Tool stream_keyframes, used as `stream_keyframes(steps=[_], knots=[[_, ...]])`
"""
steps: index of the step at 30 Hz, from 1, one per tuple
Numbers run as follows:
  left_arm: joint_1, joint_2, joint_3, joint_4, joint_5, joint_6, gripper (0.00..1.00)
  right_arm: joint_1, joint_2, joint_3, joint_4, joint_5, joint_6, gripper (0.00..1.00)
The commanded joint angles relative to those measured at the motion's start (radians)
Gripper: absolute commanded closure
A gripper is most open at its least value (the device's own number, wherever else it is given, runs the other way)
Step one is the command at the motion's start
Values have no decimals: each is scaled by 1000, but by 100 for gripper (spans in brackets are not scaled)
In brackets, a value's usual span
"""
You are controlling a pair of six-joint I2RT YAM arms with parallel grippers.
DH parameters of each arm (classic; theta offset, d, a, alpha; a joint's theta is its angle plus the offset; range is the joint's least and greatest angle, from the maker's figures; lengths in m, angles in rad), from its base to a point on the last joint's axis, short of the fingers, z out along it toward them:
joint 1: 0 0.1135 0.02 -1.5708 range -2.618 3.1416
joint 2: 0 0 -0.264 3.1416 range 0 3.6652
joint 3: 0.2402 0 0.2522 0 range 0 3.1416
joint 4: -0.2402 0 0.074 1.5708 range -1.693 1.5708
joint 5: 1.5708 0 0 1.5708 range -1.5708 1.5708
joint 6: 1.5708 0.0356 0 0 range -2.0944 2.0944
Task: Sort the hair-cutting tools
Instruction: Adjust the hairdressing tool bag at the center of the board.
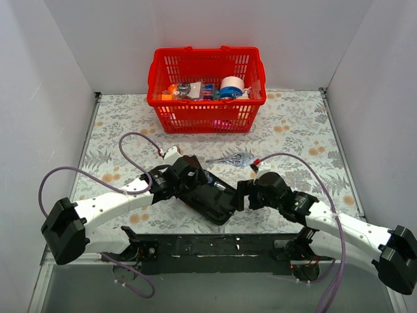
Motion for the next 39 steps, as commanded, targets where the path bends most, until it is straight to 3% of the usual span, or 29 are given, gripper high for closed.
stream_keyframes(steps=[1,9,17,39], knots=[[18,46,-49,121,52,43,14,8,-90,-103,52,-56,140,2],[25,91,-138,159,76,-3,14,11,-132,-249,194,-62,284,2],[28,55,-196,156,78,-40,14,11,26,-276,391,-62,330,2],[34,-90,-196,61,10,-87,14,3,506,33,509,-2,200,6]])
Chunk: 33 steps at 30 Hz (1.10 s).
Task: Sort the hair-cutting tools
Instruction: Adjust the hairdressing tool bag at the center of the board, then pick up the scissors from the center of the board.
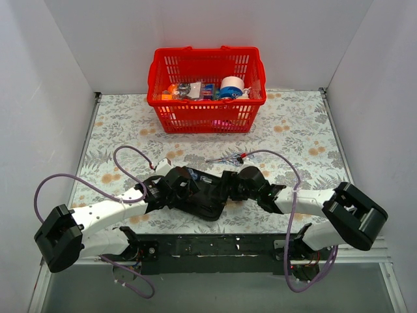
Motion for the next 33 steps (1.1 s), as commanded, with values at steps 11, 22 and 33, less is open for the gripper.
stream_keyframes(steps=[11,22,33], knots=[[9,-39,-26,-16,-27,-30,14,-40,374,325,-32,-56,-134,5],[12,-59,-95,29,10,-43,14,-85,245,441,-308,136,-395,2],[12,-54,-183,122,79,-39,14,-177,302,639,-550,177,-835,2]])
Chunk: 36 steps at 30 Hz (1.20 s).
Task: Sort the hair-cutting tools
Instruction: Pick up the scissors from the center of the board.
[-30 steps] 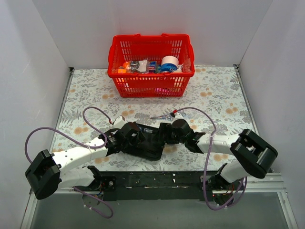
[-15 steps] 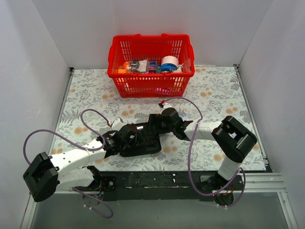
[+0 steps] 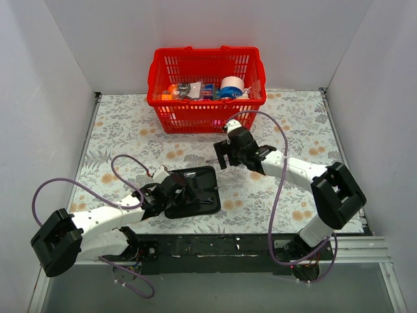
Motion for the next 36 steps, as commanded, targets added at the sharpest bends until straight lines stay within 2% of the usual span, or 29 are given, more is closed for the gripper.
stream_keyframes(steps=[1,2,5,10,16,21,27,36], knots=[[4,-6,-56,26,49,-7,14,-33,120,123,-97,-29,-247,2],[4,-12,-64,30,50,-7,14,-33,145,140,-105,-32,-338,2],[4,-37,-90,38,65,-8,14,-35,234,181,-91,-49,-479,2],[4,-74,-114,40,75,-5,14,-53,347,240,-57,-104,-607,2],[4,-80,-122,41,79,7,14,-107,406,298,-93,-257,-693,2],[4,-72,-123,55,90,18,14,-182,461,336,-229,-382,-709,2],[4,-46,-108,60,96,32,14,-199,470,327,-332,-466,-687,3],[4,-32,-96,72,118,35,15,-200,400,221,-350,-430,-589,6]])
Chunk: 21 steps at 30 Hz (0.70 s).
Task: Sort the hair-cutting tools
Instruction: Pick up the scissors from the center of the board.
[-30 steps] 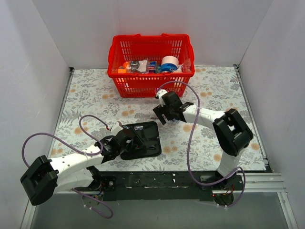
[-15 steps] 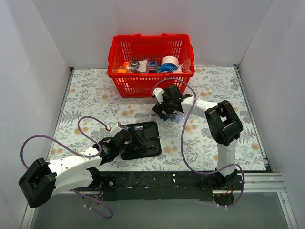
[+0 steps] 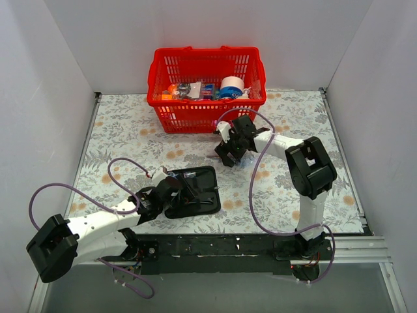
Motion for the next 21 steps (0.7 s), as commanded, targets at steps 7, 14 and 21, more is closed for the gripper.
stream_keyframes(steps=[7,14,21], knots=[[-2,7,-22,-43,85,4,15,4,-64,-208,-152,27,124,15],[-2,-22,-30,-66,78,9,15,36,-89,-284,-121,35,184,45],[-2,-65,-43,-80,69,1,16,73,-138,-348,-114,72,238,70]])
